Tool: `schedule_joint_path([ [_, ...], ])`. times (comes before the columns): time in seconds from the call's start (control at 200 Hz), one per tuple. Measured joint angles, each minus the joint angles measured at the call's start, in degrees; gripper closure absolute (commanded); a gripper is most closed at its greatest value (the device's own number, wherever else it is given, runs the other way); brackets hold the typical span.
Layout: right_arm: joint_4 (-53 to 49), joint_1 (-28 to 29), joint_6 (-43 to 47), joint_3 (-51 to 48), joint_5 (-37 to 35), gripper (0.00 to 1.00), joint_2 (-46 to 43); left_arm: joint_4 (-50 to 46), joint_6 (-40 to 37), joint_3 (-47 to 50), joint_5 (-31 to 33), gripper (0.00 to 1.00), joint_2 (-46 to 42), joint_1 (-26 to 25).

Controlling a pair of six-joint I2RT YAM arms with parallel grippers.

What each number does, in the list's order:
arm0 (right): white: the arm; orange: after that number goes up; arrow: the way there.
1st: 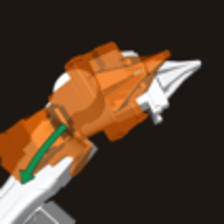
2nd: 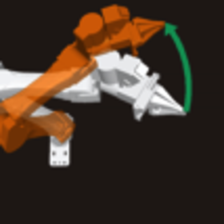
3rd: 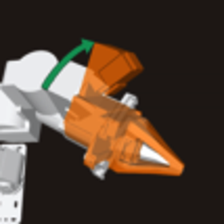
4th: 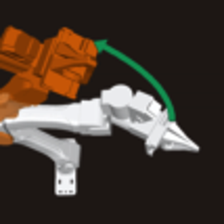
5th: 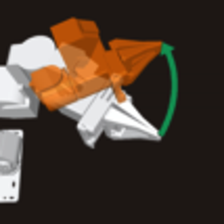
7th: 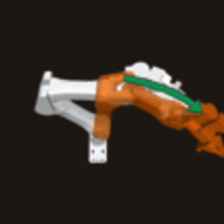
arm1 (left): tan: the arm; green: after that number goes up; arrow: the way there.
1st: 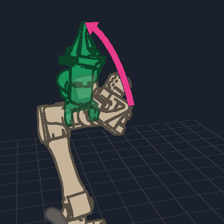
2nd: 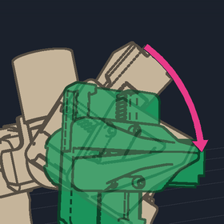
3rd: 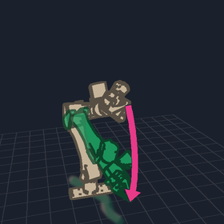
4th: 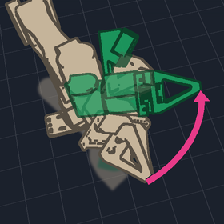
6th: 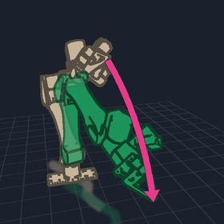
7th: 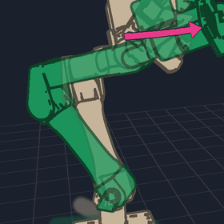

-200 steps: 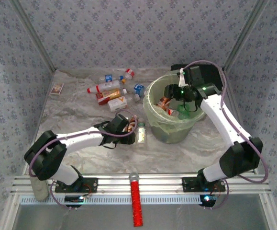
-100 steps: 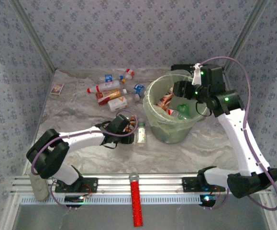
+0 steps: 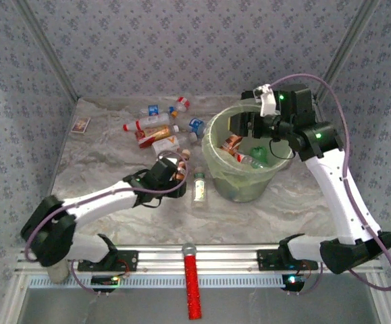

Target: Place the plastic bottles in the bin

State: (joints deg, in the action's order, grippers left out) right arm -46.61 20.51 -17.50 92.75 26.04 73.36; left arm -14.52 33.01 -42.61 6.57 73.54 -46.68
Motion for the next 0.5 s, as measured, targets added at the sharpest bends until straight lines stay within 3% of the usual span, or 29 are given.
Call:
schedule_joint_path([
  [0.25,2.1,5.8,0.7,7.7,2.1,0.20,6.3,5.6,-2.0,1.3,0.8,0.85,-17.7,0.2],
  [0.5,3.5,9.4,-0.3,15.9,4.6,0.21,18.6,15.2,-2.6,5.8,-2.8,0.95,-24.1,2.1],
])
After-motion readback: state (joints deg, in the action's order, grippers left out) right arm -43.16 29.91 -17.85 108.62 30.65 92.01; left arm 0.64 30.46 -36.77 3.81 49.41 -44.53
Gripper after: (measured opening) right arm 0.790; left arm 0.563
